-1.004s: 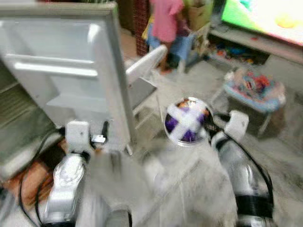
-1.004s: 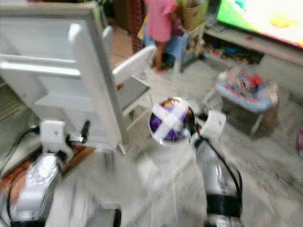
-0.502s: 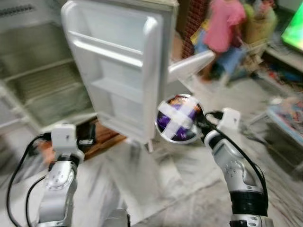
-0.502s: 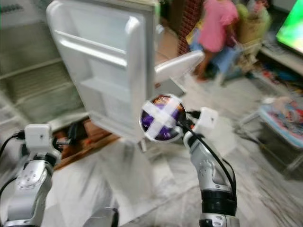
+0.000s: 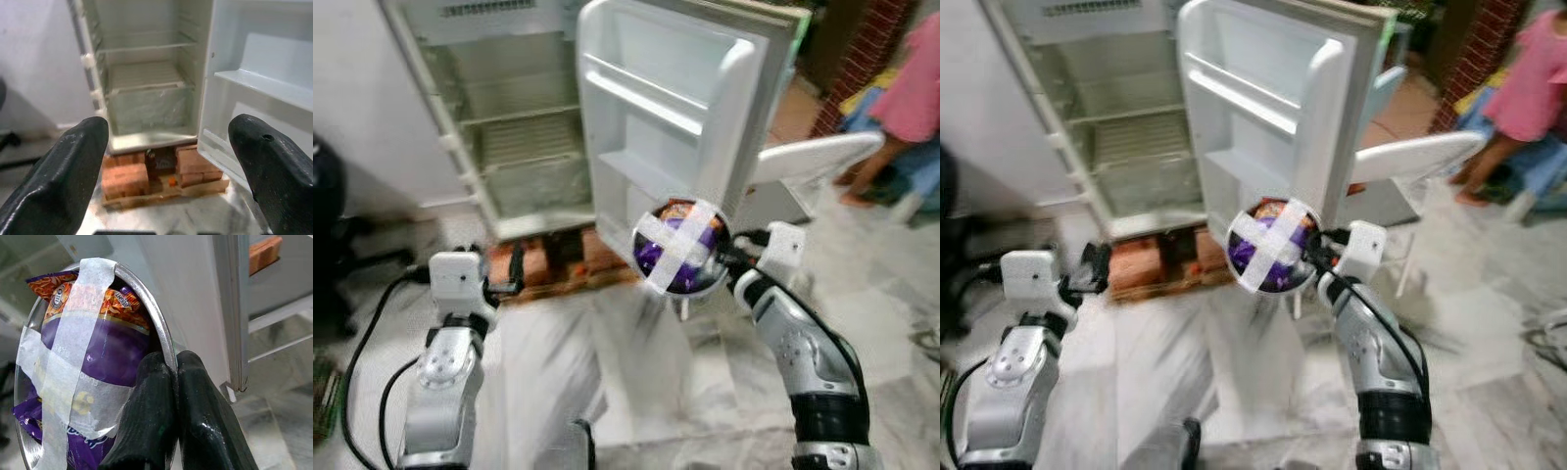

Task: Restocking fridge

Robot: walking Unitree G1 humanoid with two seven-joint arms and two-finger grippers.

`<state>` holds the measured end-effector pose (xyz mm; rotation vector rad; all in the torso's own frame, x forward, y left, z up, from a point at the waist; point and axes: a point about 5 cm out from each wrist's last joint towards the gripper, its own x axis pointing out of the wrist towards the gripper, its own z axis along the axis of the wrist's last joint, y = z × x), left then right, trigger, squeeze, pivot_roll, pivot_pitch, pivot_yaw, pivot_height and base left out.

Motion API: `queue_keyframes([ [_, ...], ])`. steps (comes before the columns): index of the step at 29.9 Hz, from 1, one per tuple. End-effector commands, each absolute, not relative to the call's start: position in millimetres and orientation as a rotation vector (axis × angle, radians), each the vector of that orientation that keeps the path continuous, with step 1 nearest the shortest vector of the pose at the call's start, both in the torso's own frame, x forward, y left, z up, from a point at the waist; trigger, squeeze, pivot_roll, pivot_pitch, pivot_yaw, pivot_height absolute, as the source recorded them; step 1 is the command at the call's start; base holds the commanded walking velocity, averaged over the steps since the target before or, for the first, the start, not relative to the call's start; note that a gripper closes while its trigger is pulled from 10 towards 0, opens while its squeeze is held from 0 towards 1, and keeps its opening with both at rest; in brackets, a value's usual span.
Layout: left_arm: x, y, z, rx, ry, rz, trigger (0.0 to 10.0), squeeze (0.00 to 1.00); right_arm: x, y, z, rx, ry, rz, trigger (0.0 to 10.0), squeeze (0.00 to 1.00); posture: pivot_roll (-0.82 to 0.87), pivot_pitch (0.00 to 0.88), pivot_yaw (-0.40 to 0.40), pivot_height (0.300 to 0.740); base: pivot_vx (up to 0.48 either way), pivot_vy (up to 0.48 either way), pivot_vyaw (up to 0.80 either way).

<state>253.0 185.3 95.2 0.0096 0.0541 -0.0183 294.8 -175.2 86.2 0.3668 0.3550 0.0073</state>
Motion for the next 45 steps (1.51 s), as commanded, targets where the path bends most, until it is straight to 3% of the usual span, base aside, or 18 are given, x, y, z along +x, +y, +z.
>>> queue_keyframes([
  [1,254,190,96,0.015,0.061,-0.009,10.0,0.00,301,-167,97,0.379,0.308,0.034,10.0,0.00,0.05,0.070,-0.030,0.740,0.000,0.000,0.80],
  [4,257,191,97,0.012,0.060,-0.010,10.0,0.00,303,-164,99,0.336,0.299,0.055,10.0,0.00,0.06,0.072,-0.023,0.740,0.000,0.000,0.53],
  [8,261,192,101,0.030,0.040,-0.021,10.0,0.00,304,-153,103,0.413,0.284,0.120,10.0,0.00,0.05,0.082,-0.010,0.740,0.000,0.231,0.00],
  [20,264,181,98,0.006,0.092,-0.129,10.0,0.00,299,-124,97,0.235,0.288,0.257,10.0,0.00,0.06,0.066,0.011,0.740,0.000,0.480,0.00],
  [26,262,181,94,0.010,0.073,-0.127,10.0,0.00,298,-130,99,0.227,0.222,0.242,10.0,0.00,0.06,0.039,0.006,0.740,0.000,0.436,0.00],
  [31,256,180,94,0.013,0.028,-0.084,10.0,0.00,293,-149,120,-0.004,-0.002,0.158,10.0,0.00,0.06,0.034,0.000,0.740,0.349,0.164,0.00],
  [40,258,185,90,-0.051,0.061,-0.042,10.0,0.00,282,-158,113,0.162,0.019,0.133,10.0,0.00,0.05,0.041,-0.005,0.740,0.109,0.000,0.00],
  [45,260,182,91,-0.044,0.049,-0.059,10.0,0.00,287,-152,111,0.084,0.006,0.103,10.0,0.00,0.05,0.041,-0.005,0.740,0.100,0.220,0.00],
])
